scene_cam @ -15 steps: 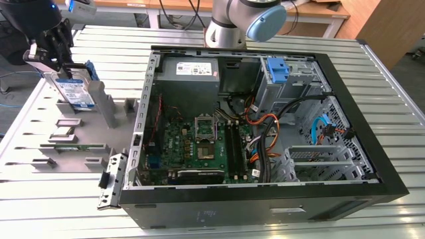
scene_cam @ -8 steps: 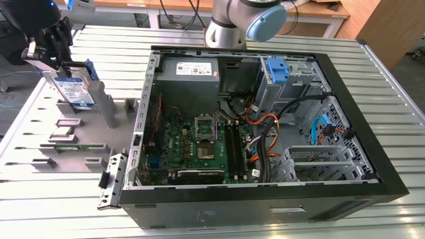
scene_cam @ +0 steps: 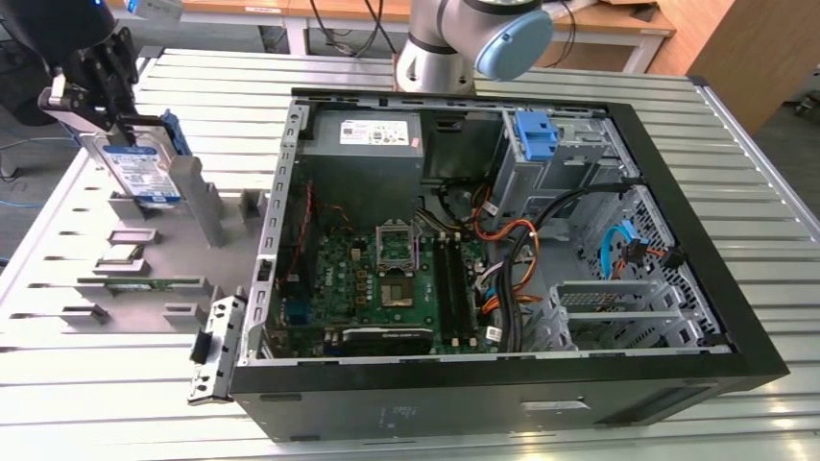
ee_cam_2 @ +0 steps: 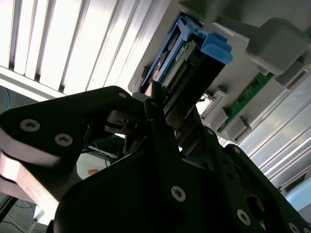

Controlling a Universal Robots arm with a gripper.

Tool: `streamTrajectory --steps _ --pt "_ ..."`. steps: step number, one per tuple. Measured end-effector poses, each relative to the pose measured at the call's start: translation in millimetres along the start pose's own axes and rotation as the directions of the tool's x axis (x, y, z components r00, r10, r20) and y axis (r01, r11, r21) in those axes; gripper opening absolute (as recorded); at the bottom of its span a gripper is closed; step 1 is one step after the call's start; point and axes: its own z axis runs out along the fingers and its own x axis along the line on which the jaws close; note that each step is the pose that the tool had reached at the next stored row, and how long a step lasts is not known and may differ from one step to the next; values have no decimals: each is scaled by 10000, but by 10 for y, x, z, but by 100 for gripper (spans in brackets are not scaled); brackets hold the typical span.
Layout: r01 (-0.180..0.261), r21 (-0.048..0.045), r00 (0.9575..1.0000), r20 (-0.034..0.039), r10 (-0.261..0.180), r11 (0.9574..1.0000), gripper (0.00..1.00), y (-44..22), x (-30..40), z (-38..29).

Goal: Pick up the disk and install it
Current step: 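Pick up the disk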

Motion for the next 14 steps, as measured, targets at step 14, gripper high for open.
streamTrajectory --steps 14 --pt "1 1 10000 0 -1 10000 35 3 -2 -57"
